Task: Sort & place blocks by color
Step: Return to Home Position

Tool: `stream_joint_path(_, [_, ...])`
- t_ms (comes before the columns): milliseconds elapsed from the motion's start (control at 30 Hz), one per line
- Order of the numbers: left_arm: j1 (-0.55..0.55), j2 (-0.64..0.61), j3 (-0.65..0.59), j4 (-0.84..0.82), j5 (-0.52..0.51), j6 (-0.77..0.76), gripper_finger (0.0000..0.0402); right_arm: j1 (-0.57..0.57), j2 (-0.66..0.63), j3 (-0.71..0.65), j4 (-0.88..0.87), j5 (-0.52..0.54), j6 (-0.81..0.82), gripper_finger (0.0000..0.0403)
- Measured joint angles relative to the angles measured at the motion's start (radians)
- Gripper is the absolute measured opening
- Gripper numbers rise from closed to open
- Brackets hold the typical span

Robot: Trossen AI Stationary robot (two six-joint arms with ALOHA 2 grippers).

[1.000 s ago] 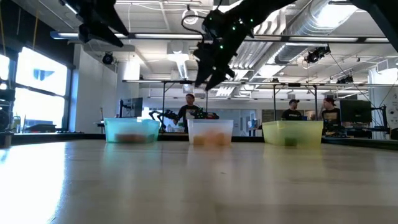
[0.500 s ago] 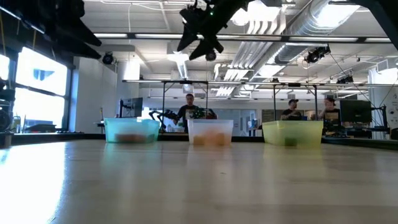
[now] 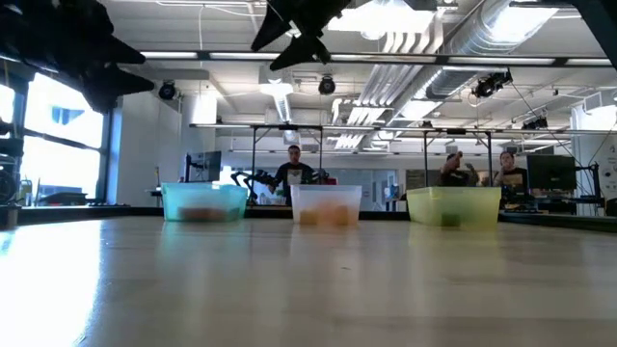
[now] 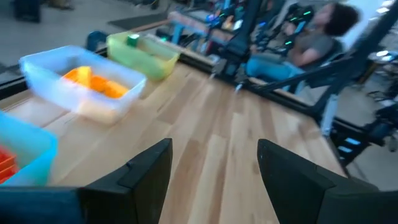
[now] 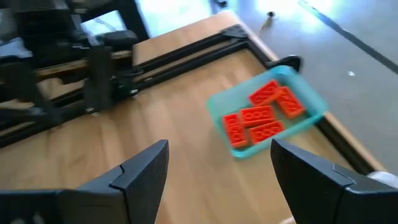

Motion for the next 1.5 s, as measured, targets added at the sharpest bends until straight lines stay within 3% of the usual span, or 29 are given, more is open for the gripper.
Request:
stream_joint_path(367, [0.000, -0.074, -0.172, 0.225, 0.101, 0.006, 0.0225, 0.110, -0.002, 0.000, -0.018, -0.010, 0.012, 0.0268])
stream_joint_path(600, [0.001, -0.072, -0.254, 0.390, 0.125, -0.020, 0.0225, 0.147, -0.041, 0.000, -0.147, 0.072, 0.022, 0.0268])
stream_joint_path(800, [0.001, -0.071, -0.253, 0.398, 0.123, -0.011, 0.0225, 0.171, -0.097, 0.000, -0.247, 0.193, -0.007, 0.0268])
stream_joint_path(1000, [0.001, -0.070, -0.253, 0.380, 0.117, -0.013, 0.0225, 0.173, -0.172, -0.001, -0.376, 0.216, -0.058, 0.0268])
stream_joint_path(1200, [0.001, -0.070, -0.253, 0.380, 0.114, -0.014, 0.0225, 0.173, -0.266, -0.008, -0.545, 0.310, -0.083, 0.0268])
stream_joint_path(1333, [0.001, -0.070, -0.253, 0.379, 0.112, -0.020, 0.0225, 0.179, -0.375, -0.139, -0.510, 0.368, -0.091, 0.0268])
stream_joint_path(1500, [0.002, -0.070, -0.253, 0.379, 0.112, -0.020, 0.0225, 0.180, -0.597, -0.478, -0.298, 0.357, -0.088, 0.0268])
